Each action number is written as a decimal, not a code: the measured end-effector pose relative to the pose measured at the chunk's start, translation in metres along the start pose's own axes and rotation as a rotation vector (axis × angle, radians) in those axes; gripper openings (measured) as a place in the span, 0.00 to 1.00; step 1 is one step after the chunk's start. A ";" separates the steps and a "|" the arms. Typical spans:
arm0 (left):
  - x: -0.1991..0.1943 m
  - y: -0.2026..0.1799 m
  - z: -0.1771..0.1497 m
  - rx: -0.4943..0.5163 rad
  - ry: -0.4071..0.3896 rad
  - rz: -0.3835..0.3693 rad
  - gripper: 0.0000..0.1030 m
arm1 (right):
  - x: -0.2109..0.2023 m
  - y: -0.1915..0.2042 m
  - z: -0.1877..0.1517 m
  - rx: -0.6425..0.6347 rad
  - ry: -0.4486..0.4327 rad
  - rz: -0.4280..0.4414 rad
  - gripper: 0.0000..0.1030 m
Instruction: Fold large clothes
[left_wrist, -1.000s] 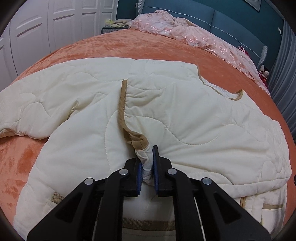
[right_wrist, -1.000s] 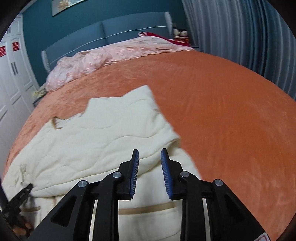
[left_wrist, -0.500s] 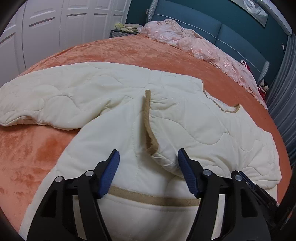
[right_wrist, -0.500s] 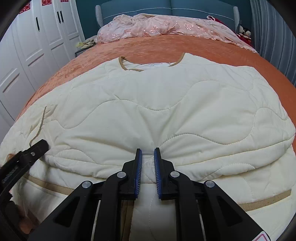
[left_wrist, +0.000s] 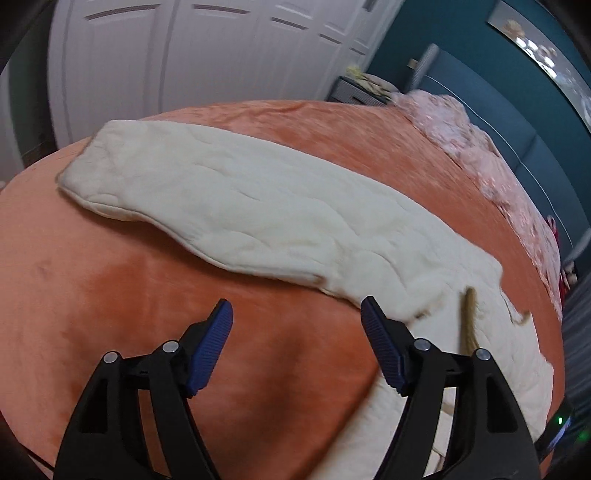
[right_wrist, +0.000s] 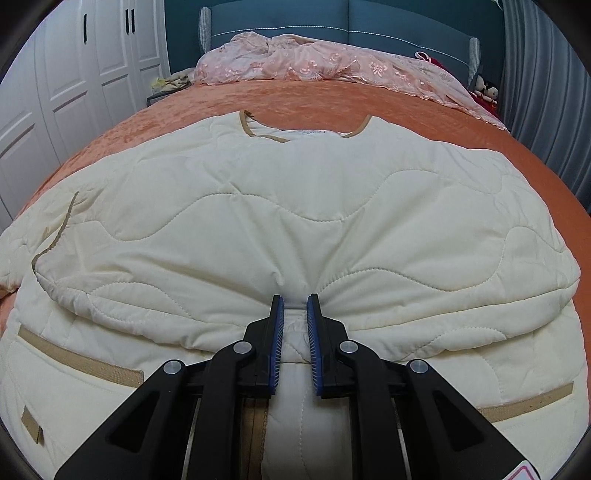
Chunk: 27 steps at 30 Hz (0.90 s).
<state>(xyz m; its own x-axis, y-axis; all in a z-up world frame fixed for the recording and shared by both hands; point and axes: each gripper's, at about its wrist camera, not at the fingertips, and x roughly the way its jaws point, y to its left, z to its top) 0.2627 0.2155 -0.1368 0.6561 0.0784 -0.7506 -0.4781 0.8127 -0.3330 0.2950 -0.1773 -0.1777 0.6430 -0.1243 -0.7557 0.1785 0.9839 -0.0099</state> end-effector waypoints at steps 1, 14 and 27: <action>0.003 0.016 0.010 -0.044 -0.008 0.030 0.67 | 0.000 0.000 0.000 -0.003 -0.002 -0.003 0.11; 0.028 0.085 0.079 -0.366 -0.006 -0.075 0.06 | -0.003 0.005 0.001 -0.013 -0.014 -0.022 0.11; -0.095 -0.236 0.056 0.260 -0.041 -0.576 0.04 | -0.097 -0.042 -0.028 0.174 -0.121 0.044 0.16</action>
<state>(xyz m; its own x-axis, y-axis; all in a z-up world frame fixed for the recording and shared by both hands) 0.3457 0.0490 0.0455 0.7904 -0.3955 -0.4679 0.1127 0.8445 -0.5235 0.2043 -0.2032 -0.1229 0.7363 -0.1063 -0.6683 0.2670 0.9531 0.1426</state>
